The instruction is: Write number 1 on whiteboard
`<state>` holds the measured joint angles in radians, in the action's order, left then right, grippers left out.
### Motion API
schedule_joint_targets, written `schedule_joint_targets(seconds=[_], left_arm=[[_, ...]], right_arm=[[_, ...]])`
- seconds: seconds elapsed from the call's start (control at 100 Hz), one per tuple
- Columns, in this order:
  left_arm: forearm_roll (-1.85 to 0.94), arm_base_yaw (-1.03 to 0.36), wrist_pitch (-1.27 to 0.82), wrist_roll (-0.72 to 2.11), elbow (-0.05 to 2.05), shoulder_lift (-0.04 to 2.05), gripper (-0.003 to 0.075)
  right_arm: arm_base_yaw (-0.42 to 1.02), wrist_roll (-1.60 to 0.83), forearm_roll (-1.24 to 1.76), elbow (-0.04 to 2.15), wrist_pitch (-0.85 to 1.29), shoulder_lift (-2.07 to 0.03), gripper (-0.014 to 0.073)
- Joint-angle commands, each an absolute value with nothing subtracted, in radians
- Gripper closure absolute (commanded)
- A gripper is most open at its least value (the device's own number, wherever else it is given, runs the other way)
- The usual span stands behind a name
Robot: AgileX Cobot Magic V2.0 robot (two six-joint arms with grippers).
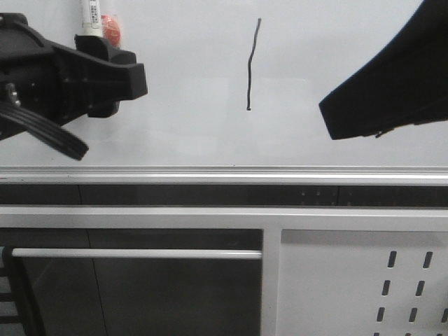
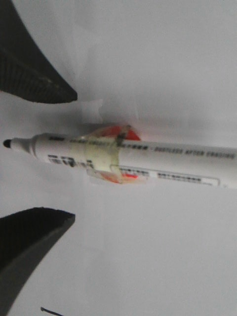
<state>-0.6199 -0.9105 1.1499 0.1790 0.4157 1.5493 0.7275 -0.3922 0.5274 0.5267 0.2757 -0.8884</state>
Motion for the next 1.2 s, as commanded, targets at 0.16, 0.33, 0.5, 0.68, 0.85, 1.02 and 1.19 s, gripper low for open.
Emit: schedule_joint_targets(seconds=[0.16, 0.33, 0.5, 0.68, 0.85, 1.02, 1.19], left_arm=[[-0.687, -0.981, 1.365, 0.221, 0.335, 1.441, 0.0295], [-0.713, -1.041, 1.365, 0.233, 0.265, 1.323, 0.0304], [-0.713, -1.111, 1.365, 0.310, 0.199, 1.208, 0.0539], [-0.709, -1.149, 1.365, 0.387, 0.123, 1.113, 0.0738], [-0.711, -1.158, 1.365, 0.391, 0.083, 1.067, 0.0738], [-0.714, -1.158, 1.365, 0.391, 0.083, 1.069, 0.0738], [-0.701, -1.158, 1.358, 0.387, 0.083, 1.069, 0.0738]], right_arm=[[0.719, -0.398, 0.526, 0.552, 0.225, -0.875, 0.0665], [0.719, -0.398, 0.526, 0.552, 0.231, -0.875, 0.0665], [0.719, -0.398, 0.526, 0.552, 0.236, -0.875, 0.0665], [0.719, -0.398, 0.491, 0.552, 0.233, -0.875, 0.0665], [0.719, -0.398, 0.481, 0.552, 0.233, -0.875, 0.0665], [0.719, -0.398, 0.481, 0.552, 0.233, -0.875, 0.0665], [0.719, -0.398, 0.481, 0.552, 0.239, -0.875, 0.0665]])
